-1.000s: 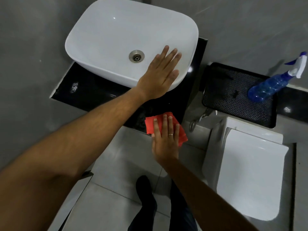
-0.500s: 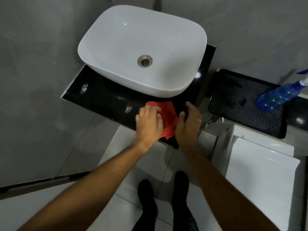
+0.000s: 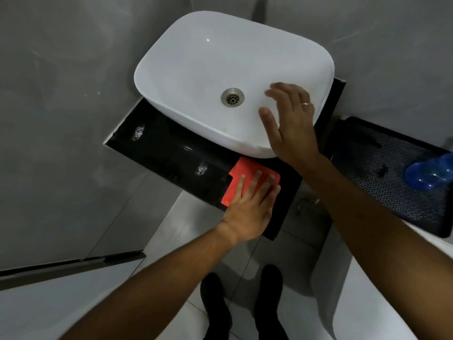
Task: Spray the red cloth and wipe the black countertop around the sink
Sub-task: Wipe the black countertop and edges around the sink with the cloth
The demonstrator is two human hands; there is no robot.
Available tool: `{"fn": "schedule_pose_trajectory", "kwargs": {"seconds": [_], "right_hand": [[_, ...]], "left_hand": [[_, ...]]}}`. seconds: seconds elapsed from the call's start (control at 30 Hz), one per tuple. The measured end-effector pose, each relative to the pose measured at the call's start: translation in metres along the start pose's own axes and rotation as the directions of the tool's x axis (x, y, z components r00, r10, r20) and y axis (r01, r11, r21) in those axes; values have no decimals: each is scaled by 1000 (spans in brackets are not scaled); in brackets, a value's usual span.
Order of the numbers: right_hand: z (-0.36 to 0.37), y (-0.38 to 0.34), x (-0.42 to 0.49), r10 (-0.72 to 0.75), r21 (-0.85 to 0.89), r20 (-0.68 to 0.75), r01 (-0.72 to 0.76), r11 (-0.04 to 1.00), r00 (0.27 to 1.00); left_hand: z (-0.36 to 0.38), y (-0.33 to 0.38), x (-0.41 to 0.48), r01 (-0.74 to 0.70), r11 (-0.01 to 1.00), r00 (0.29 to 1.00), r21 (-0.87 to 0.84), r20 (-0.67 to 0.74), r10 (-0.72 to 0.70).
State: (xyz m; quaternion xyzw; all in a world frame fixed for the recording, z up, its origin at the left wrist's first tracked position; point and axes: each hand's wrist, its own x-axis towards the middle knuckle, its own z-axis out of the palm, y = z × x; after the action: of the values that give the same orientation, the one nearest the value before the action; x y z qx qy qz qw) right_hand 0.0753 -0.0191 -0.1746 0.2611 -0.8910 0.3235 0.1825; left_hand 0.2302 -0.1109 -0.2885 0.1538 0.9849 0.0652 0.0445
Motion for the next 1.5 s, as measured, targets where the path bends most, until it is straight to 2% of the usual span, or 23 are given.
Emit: {"fn": "schedule_pose_trajectory", "kwargs": {"seconds": [0.1, 0.17, 0.27, 0.4, 0.53, 0.87, 1.0, 1.07, 1.27, 1.4, 1.5], "right_hand": [[15, -14, 10, 78, -11, 127, -77, 997, 989], [27, -22, 13, 126, -53, 190, -118, 992, 974], [31, -23, 11, 158, -135, 174, -136, 982, 972], [38, -20, 12, 156, -216, 195, -112, 970, 968], [41, -15, 13, 181, -234, 231, -127, 964, 956], [41, -18, 12, 152, -261, 229, -90, 961, 961], [41, -19, 12, 144, -259, 208, -88, 962, 968], [41, -20, 11, 152, -243, 209, -99, 965, 966], [41, -21, 10, 164, -236, 220, -111, 965, 962], [41, -19, 12, 189, -232, 239, -133, 964, 953], [40, -19, 14, 175, -217, 267, -118, 969, 948]], "left_hand": [[1, -2, -18, -148, 989, 988, -13, -44, 148], [0, -1, -16, -123, 992, 990, -30, -73, 121], [0, 3, -4, -46, 999, 997, 5, -64, 47], [9, -15, -5, -101, 994, 995, -28, -23, 101], [2, -75, -9, -105, 994, 989, -42, -110, 100], [-38, -279, -33, 48, 999, 999, -15, -23, -48], [-51, -340, -35, 147, 989, 988, 5, -45, -147], [-57, -360, -33, 179, 984, 983, -6, -40, -179], [-62, -377, 0, 156, 988, 987, 13, -48, -155], [-68, -387, 56, 47, 995, 995, 84, -92, -39], [-65, -388, 59, 21, 995, 991, 94, -136, -8]]}}
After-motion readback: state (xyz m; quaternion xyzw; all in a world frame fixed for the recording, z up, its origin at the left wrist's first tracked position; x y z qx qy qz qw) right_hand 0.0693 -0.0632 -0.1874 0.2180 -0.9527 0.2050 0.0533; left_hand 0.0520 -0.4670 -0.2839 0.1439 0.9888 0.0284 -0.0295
